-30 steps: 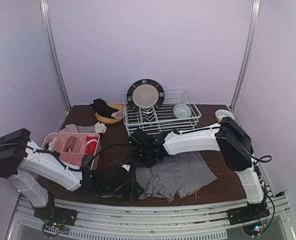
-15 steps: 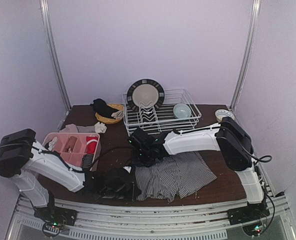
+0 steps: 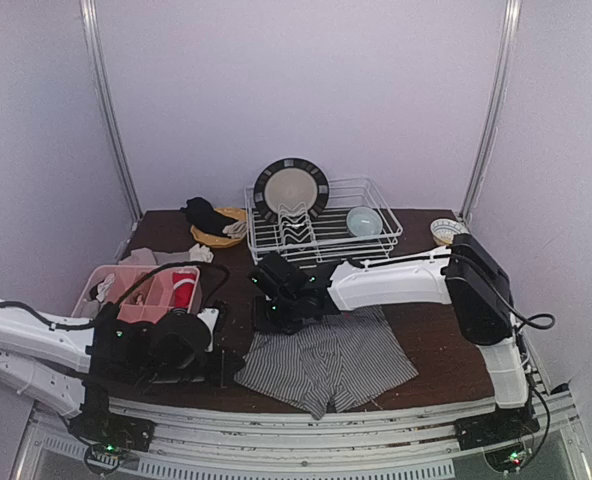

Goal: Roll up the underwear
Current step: Pick up the underwear from the center of the board, then fold the underwear at the center of the board.

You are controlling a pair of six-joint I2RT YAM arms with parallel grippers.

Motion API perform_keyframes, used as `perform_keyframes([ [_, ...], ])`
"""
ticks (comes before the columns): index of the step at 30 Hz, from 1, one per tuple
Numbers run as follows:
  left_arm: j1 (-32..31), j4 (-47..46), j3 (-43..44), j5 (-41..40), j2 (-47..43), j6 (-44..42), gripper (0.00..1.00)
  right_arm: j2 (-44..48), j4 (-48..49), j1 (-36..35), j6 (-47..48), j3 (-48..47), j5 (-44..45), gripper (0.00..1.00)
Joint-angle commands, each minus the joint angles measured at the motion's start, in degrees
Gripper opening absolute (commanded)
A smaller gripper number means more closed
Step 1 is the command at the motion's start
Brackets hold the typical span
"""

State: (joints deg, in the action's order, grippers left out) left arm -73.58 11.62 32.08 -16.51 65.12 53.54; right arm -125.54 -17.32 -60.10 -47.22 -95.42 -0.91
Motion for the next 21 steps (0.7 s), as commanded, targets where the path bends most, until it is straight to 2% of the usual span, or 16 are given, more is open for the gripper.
perform_keyframes([
  [1,-0.49,11.60,1.15,-2.36,-6.44,-2.88,0.00,5.46,1.58,-1.17,-1.20,-1.06,-1.83,0.00],
  [7,-1.14,13.23,3.37,-0.24,-5.74,-4.49,0.00,11.40,2.33,-1.16,-0.61,4.40,-0.76,0.00],
  [21,-5.44,12.96,19.67,0.86,14.56,-10.96,0.00,28.04,5.82,5.23,1.02,27.43,2.64,0.00],
])
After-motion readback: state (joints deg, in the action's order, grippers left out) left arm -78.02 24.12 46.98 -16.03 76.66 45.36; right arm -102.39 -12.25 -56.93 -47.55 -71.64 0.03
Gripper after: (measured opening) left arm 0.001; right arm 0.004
